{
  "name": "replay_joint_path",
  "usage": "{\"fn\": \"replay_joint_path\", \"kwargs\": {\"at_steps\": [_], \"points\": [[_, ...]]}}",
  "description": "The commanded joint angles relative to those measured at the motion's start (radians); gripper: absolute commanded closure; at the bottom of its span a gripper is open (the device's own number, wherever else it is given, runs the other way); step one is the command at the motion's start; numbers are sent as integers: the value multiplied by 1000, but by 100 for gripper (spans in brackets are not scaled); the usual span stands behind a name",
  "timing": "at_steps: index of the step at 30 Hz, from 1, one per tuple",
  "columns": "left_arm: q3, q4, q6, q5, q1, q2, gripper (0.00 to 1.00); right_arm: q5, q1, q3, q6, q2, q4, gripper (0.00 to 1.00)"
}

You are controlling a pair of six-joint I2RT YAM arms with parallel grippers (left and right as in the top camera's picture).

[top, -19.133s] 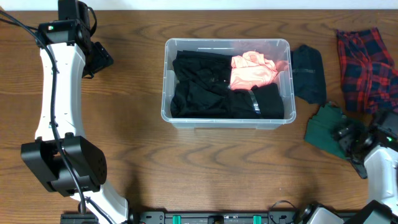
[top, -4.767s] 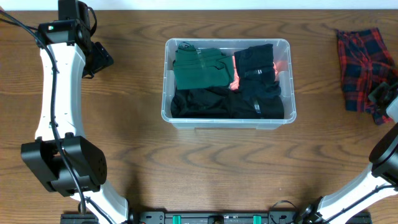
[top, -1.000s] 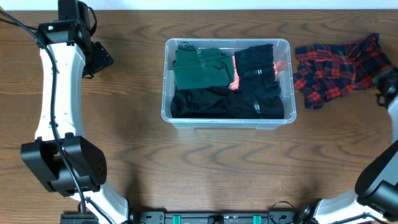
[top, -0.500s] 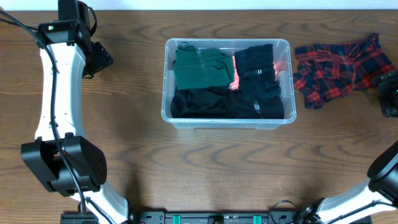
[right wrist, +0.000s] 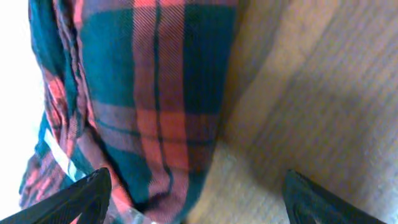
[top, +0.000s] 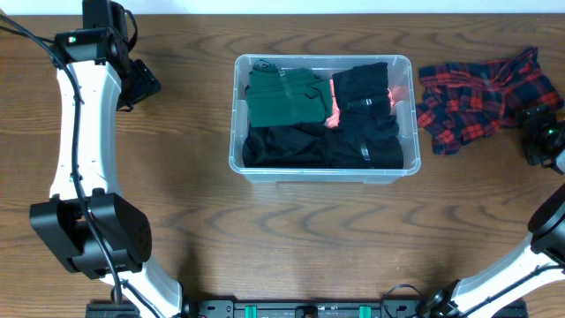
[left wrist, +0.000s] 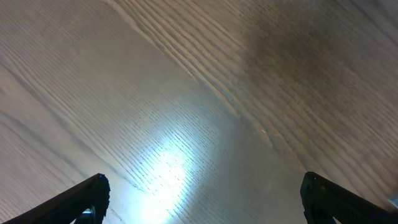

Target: Pack container

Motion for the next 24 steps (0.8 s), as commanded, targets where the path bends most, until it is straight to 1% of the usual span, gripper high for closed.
{"fn": "replay_joint_path", "kwargs": {"at_steps": [1,6,11,13,20,24], "points": [[-5,-3,-2,-4,4,6,2,-24,13,-1,34,54,30,14],[-5,-3,-2,-4,4,6,2,-56,29,-1,90,86,93,14],[-5,-3,-2,-4,4,6,2,-56,58,-1,96,88,122,15],[-5,-3,-2,-5,4,6,2,-56,71,-1,96,88,123,17],[-5,-3,-2,-4,4,6,2,-55,101,-1,96,88,117,17],[-5,-3,-2,-5,4,6,2,-48,101,-1,96,88,90,21]]}}
